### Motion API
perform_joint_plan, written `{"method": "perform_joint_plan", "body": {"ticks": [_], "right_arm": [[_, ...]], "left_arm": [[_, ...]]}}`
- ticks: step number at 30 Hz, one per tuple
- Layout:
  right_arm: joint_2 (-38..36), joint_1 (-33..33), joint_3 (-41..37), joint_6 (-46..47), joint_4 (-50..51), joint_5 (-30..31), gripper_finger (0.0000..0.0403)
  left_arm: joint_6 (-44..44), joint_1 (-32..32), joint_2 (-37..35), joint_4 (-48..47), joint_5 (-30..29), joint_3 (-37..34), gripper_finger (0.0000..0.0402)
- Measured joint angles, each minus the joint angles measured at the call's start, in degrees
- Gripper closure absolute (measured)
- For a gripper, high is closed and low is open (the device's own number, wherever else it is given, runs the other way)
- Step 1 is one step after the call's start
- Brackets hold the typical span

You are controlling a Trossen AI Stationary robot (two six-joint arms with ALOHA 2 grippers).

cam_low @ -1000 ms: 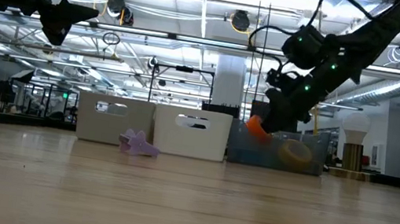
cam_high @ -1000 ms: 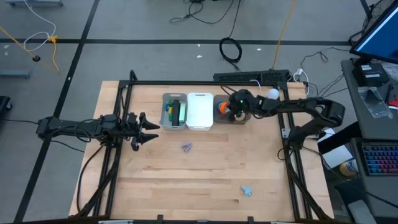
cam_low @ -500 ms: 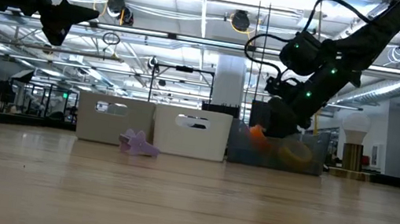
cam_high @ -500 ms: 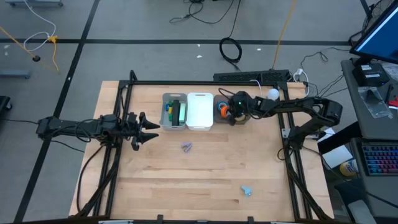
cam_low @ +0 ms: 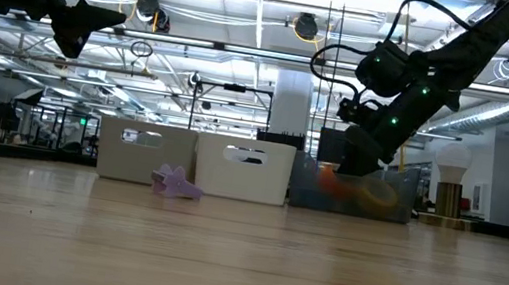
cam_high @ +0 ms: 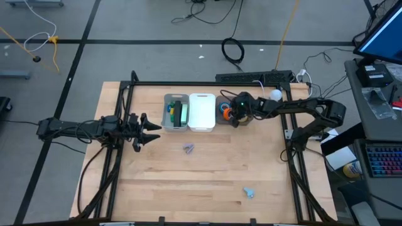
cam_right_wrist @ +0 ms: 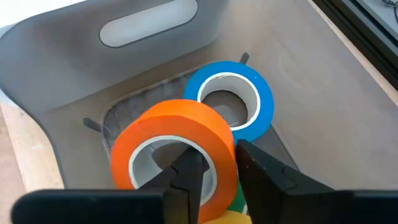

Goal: Pick and place Stapler, Stapler remover, tape
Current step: Put the orange tape into the black bin, then put the blue staple remover into the white bin

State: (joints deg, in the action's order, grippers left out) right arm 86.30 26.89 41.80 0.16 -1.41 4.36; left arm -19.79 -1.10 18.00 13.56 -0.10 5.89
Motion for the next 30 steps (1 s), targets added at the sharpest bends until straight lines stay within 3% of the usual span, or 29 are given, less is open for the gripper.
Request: {"method": "perform_joint_plan", "body": {"ticks": [10,18,24,30], "right_arm": [[-1.3,0.0,0.0,0.0,-1.1,0.0,0.0261],[-8.4,-0.3,-0.1,1.1,-0.7,-0.5,0.0231],[-18.9,-3.4,-0.1,3.9,0.8,-11.5,0.0233],[-28.0,-9.9,-0.1,10.0,7.3,-17.1,0.0244]], "left_arm": [[0.1,0.0,0.0,0.0,0.0,0.0,0.0176],[0.2,0.0,0.0,-0.1,0.1,0.0,0.0176],[0.4,0.0,0.0,-0.1,0.2,0.0,0.0176],[1.7,0.0,0.0,-0.1,0.2,0.0,0.0176]]}}
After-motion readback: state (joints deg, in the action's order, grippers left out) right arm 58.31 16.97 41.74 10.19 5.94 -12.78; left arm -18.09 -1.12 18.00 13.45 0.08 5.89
